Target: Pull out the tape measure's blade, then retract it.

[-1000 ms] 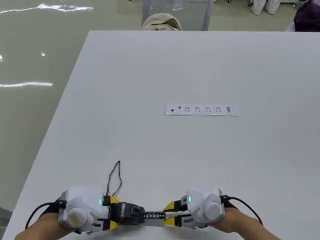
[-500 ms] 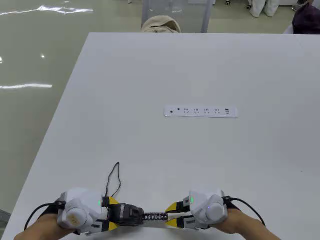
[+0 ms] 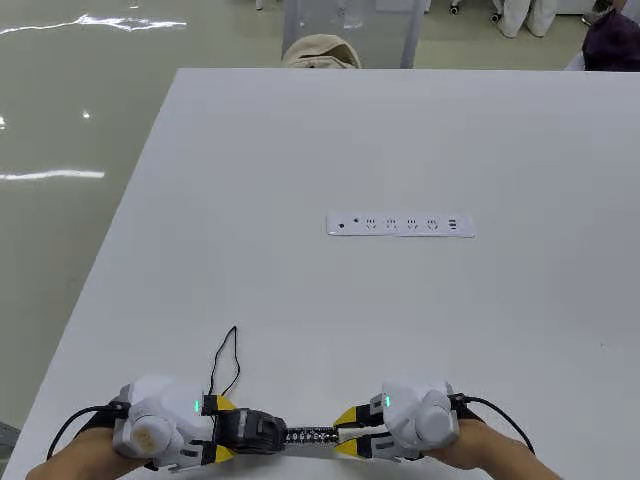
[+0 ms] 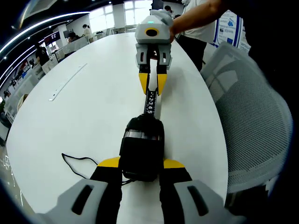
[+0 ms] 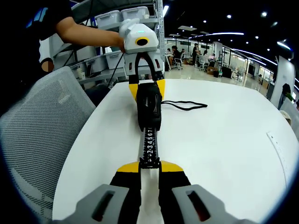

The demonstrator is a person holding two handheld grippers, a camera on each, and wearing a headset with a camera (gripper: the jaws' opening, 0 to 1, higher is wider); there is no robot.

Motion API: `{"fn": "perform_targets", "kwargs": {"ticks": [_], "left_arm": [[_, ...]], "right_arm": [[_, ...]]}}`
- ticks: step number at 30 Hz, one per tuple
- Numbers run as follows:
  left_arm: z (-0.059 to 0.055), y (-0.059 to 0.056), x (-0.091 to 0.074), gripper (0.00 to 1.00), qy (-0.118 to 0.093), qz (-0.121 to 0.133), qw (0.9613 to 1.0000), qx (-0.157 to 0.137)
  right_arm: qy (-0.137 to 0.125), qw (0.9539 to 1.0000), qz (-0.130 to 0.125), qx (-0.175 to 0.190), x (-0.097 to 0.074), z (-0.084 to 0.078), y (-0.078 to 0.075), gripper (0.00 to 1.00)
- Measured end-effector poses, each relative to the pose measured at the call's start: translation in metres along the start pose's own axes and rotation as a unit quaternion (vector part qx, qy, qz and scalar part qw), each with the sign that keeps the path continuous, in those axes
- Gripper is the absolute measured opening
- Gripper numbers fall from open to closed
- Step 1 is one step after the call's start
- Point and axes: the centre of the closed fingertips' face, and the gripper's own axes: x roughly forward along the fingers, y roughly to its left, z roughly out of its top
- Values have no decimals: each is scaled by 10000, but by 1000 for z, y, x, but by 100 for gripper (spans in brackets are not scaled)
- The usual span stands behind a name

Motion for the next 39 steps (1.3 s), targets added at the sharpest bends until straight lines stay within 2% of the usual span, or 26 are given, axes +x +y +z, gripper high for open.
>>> {"fn": "perform_targets", "kwargs": {"ticks": [39], "left_arm": [[2, -1, 2, 26, 11, -27, 10000, 5]], "right_arm": [[107, 9999, -27, 121, -21, -19, 2, 10]]}}
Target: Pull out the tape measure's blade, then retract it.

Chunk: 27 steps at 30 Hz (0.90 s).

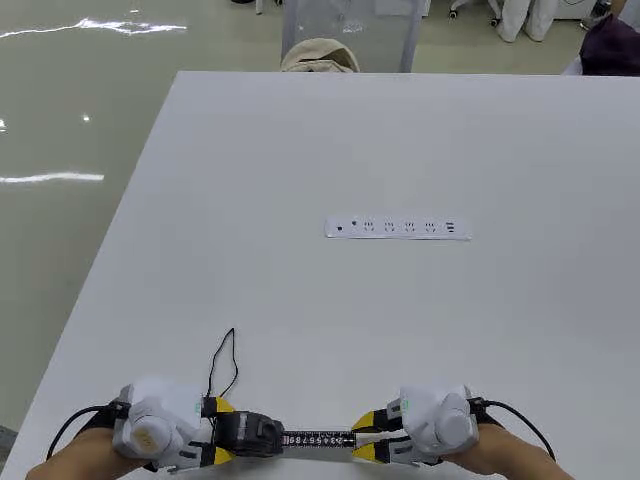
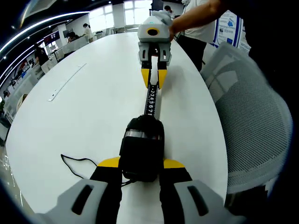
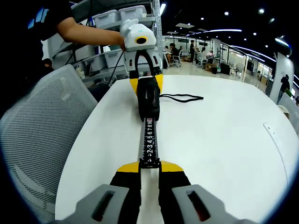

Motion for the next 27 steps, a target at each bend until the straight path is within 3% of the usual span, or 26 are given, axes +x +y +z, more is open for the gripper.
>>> {"fn": "perform_targets", "kwargs": {"ticks": [27], "left_arm": [[1, -1, 1, 26, -7, -31, 10000, 17]], "right_arm": [[85, 9999, -7, 72, -10, -11, 1, 10]]}}
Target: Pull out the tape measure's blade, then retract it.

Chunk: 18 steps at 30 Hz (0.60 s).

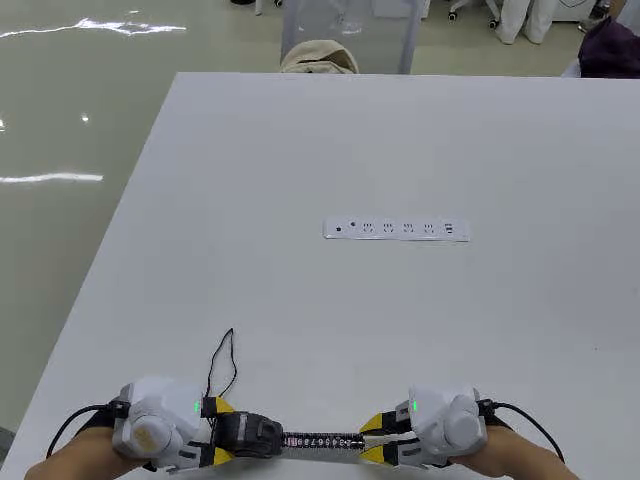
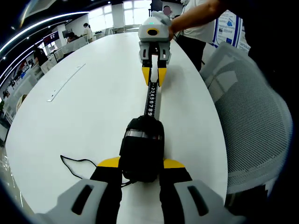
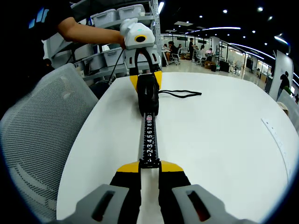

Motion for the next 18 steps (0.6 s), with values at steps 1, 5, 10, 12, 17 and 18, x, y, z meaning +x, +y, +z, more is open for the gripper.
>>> {"fn": "perform_targets", "kwargs": {"ticks": [1, 5, 10, 12, 17, 18], "left_arm": [[0, 0, 0, 26, 1, 0, 10000, 3], [0, 0, 0, 26, 1, -3, 10000, 5], [0, 0, 1, 26, 4, -1, 10000, 13], [0, 0, 0, 26, 1, -1, 10000, 12], [0, 0, 1, 26, 0, -7, 10000, 14], [0, 0, 1, 26, -2, -9, 10000, 9]], "right_arm": [[2, 10000, 0, 5, 0, -1, 0, 10], [20, 10000, 5, 15, -1, -3, -1, 10], [29, 10000, 0, 18, -4, -5, 0, 10], [34, 10000, -7, 19, -5, -6, 0, 10], [48, 10000, -16, 40, -8, -8, 0, 10], [51, 10000, -17, 44, -8, -9, 0, 10]]}}
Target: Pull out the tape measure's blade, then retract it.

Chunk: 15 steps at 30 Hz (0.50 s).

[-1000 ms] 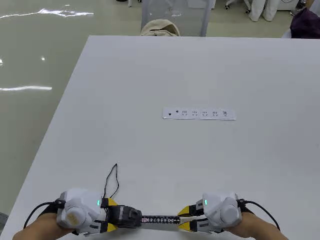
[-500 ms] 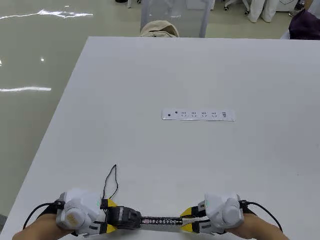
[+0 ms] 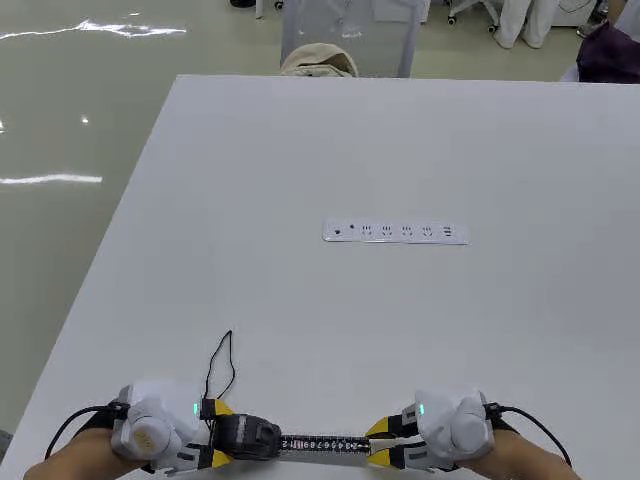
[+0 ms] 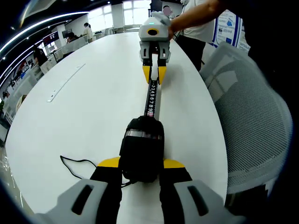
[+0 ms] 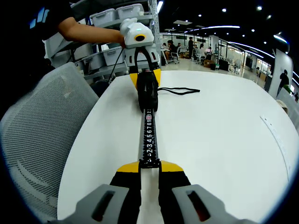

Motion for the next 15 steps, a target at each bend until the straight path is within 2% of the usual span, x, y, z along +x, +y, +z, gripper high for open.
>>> {"fn": "perform_targets", "kwargs": {"ticks": [15], "left_arm": [[2, 0, 0, 26, -3, -5, 10000, -5]], "right_arm": [[76, 10000, -20, -21, -6, -8, -1, 10]]}}
